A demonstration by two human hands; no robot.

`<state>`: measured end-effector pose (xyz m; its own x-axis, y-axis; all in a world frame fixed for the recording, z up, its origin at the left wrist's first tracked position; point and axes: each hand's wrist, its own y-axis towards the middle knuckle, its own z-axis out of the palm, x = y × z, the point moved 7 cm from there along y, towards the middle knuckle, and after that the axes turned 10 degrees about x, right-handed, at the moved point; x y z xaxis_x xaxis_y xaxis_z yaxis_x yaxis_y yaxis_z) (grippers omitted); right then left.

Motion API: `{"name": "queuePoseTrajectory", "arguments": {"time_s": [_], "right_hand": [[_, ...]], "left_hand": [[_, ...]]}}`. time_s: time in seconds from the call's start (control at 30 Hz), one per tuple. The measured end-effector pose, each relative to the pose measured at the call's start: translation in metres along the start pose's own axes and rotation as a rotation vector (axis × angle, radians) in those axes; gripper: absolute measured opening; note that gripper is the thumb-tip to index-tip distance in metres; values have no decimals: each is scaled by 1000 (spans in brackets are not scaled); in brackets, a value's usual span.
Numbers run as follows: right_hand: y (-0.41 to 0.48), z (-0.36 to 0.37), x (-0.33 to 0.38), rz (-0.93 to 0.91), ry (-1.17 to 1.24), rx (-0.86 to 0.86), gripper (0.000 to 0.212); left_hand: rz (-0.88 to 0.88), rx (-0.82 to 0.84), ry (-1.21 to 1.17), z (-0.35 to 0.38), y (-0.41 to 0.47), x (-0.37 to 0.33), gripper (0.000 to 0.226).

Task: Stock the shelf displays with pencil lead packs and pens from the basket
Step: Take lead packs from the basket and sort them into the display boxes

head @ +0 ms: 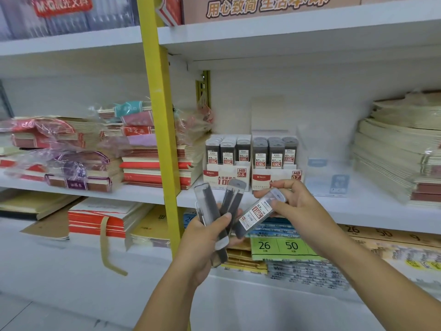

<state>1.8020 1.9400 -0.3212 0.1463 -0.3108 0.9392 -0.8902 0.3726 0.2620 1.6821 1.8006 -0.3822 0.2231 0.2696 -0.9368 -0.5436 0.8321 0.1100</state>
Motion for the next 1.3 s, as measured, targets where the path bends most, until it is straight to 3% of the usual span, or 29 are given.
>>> {"name": "queuePoseTrajectory", "arguments": {"time_s": [0.2, 0.33, 0.43, 0.63, 0.97, 1.1, 1.17, 1.3], "right_hand": [[-3, -8, 12, -82, -12, -127, 24], [-2, -46, 66, -321, -198, -340, 35], [18, -75, 103, -403, -490, -431, 29], [69, -85, 108, -292, -913, -286, 26], [96, -78, 79, -148, -1112, -190, 16], [76, -71, 81, -183, -1080, -299, 25], [55, -58, 79, -253, -955, -319, 25], [26, -14, 42, -148, -408, -47, 27]], "left_hand": [[6, 18, -77, -2, 3, 2, 23], [27, 26, -82, 1, 15, -2, 25], [38, 18, -82, 9, 28, -4, 23], [66, 27, -62, 18, 45, 0, 22], [61, 39, -89, 17, 52, 4, 23], [58, 66, -94, 23, 50, -1, 22], [57, 108, -71, 29, 46, -4, 21], [31, 184, -1, 42, 35, -3, 22]]}}
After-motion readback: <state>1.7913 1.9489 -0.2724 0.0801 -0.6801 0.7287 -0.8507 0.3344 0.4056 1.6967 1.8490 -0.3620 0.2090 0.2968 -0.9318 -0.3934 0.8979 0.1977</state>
